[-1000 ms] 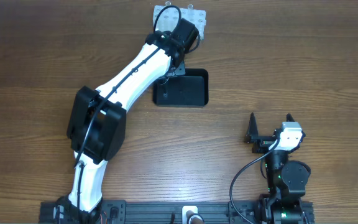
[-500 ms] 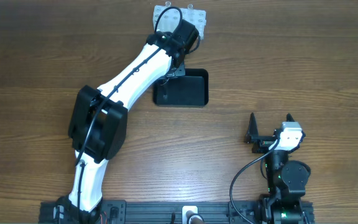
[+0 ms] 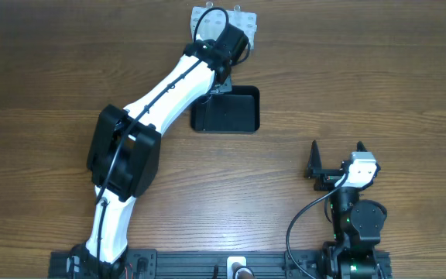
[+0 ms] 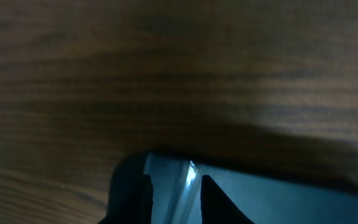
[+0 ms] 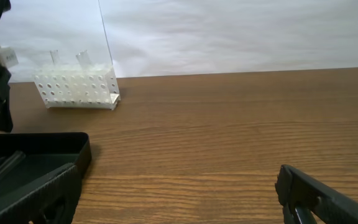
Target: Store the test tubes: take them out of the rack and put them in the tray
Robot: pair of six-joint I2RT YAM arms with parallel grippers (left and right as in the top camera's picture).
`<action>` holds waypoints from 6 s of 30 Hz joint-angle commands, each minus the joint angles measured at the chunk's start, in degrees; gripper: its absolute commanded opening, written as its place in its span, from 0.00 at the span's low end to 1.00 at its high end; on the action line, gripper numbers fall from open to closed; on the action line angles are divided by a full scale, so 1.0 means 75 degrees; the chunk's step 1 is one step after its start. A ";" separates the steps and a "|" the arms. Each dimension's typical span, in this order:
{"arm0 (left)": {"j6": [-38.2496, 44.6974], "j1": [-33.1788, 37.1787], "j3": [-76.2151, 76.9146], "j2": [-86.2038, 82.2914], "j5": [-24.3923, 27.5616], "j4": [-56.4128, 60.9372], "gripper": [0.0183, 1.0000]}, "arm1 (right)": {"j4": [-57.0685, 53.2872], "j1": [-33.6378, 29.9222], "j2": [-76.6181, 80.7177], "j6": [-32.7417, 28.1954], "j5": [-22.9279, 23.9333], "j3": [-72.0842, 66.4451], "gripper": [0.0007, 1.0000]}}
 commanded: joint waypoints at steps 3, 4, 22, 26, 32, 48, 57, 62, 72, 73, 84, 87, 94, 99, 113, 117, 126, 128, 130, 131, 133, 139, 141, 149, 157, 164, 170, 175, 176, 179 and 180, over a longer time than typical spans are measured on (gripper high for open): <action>0.0947 0.0079 0.1003 -0.0839 -0.1413 0.0906 0.41 | -0.0017 0.0041 -0.0047 0.0015 0.0017 -0.0041 0.99; 0.1209 0.0079 0.1110 -0.0828 -0.1562 0.1250 0.43 | -0.0017 0.0041 -0.0047 0.0015 0.0017 -0.0041 0.99; 0.3235 0.1160 0.1125 0.0772 -0.0516 0.6161 0.53 | -0.0015 0.0041 -0.0047 0.0015 0.0017 -0.0041 0.99; 0.3302 0.1212 0.1128 0.1081 -0.0315 0.6327 0.54 | -0.0015 0.0041 -0.0047 0.0017 0.0017 -0.0041 0.99; 0.3526 0.1221 0.1128 0.1274 0.0201 0.6362 0.54 | -0.0017 0.0041 -0.0047 0.0015 0.0017 -0.0041 0.99; 0.3704 0.1177 0.1128 0.1577 0.0388 0.6714 0.54 | -0.0017 0.0041 -0.0047 0.0015 0.0017 -0.0041 0.99; 0.3704 0.1180 0.1128 0.1818 0.0388 0.7079 0.56 | -0.0017 0.0041 -0.0047 0.0015 0.0017 -0.0041 0.99; 0.3730 0.1177 0.1128 0.1976 0.0388 0.7254 0.55 | -0.0017 0.0041 -0.0047 0.0015 0.0017 -0.0041 0.99; 0.3730 0.1177 0.1128 0.2028 0.0388 0.7274 0.38 | -0.0015 0.0041 -0.0047 0.0015 0.0017 -0.0041 0.99; 0.3730 0.1177 0.1128 0.2028 0.0388 0.7274 0.33 | -0.0017 0.0041 -0.0047 0.0015 0.0017 -0.0041 0.99; 0.3730 0.1177 0.1128 0.2028 0.0385 0.7324 0.15 | -0.0017 0.0041 -0.0047 0.0017 0.0017 -0.0041 0.99; 0.3730 0.1177 0.1134 0.2011 0.0385 0.7385 0.13 | -0.0017 0.0041 -0.0047 0.0017 0.0017 -0.0041 0.99; 0.3888 0.1177 0.1134 0.1533 0.0353 0.7233 0.12 | -0.0017 0.0041 -0.0047 0.0015 0.0017 -0.0041 0.99; 0.3902 0.1177 0.1134 0.0600 -0.0061 0.6749 0.12 | -0.0017 0.0041 -0.0047 0.0015 0.0017 -0.0041 0.99; 0.3375 0.0822 0.1134 -0.2014 0.0015 0.4508 0.13 | -0.0017 0.0041 -0.0047 0.0017 0.0017 -0.0041 0.99; 0.1985 0.0615 0.1131 -0.2066 0.0015 0.2299 0.09 | -0.0017 0.0041 -0.0047 0.0015 0.0017 -0.0041 0.99; 0.0621 0.0239 0.1125 -0.1014 0.0087 -0.0245 0.04 | -0.0017 0.0041 -0.0047 0.0015 0.0017 -0.0041 0.99; 0.0592 0.0189 0.1125 -0.0772 0.0291 -0.0361 0.05 | -0.0017 0.0041 -0.0047 0.0015 0.0017 -0.0041 0.99; 0.0592 0.0175 0.1125 -0.0565 0.0533 -0.0364 0.05 | -0.0017 0.0041 -0.0047 0.0015 0.0017 -0.0041 0.99; 0.0586 0.0175 0.1125 -0.0469 0.0635 -0.0356 0.06 | -0.0017 0.0041 -0.0047 0.0015 0.0017 -0.0041 0.99; 0.0396 0.0175 0.1125 -0.0256 0.0711 -0.0367 0.06 | -0.0017 0.0041 -0.0047 0.0015 0.0017 -0.0041 0.99; 0.0373 0.0175 0.1125 0.0289 0.0944 -0.0370 0.04 | -0.0015 0.0041 -0.0047 0.0015 0.0017 -0.0041 0.99; 0.0376 0.0175 0.1125 0.0417 0.0970 -0.0373 0.04 | -0.0017 0.0041 -0.0047 0.0015 0.0017 -0.0041 0.99; 0.0379 0.0154 0.1125 0.0638 0.1058 -0.0376 0.04 | -0.0015 0.0041 -0.0047 0.0015 0.0020 -0.0041 0.99; 0.0431 0.0117 0.1125 0.1014 0.1224 -0.0399 0.05 | -0.0015 0.0041 -0.0047 0.0015 0.0017 -0.0041 0.99; 0.0431 0.0105 0.1125 0.1032 0.1221 -0.0402 0.06 | -0.0017 0.0041 -0.0047 0.0015 0.0017 -0.0041 0.99; 0.0431 0.0105 0.1125 0.1032 0.1221 -0.0399 0.06 | -0.0015 0.0041 -0.0047 0.0015 0.0017 -0.0041 0.99; 0.0463 0.0105 0.1125 0.1032 0.1215 -0.0393 0.04 | -0.0017 0.0041 -0.0047 0.0017 0.0017 -0.0041 0.99; 0.0463 0.0105 0.1125 0.1029 0.1215 -0.0393 0.04 | -0.0017 0.0041 -0.0047 0.0015 0.0017 -0.0041 0.99; 0.0460 0.0111 0.1128 0.0988 0.1189 -0.0388 0.04 | -0.0015 0.0041 -0.0047 0.0015 0.0017 -0.0041 0.99; 0.0463 0.0111 0.1131 0.0950 0.1186 -0.0388 0.04 | -0.0017 0.0041 -0.0047 0.0015 0.0017 -0.0041 0.99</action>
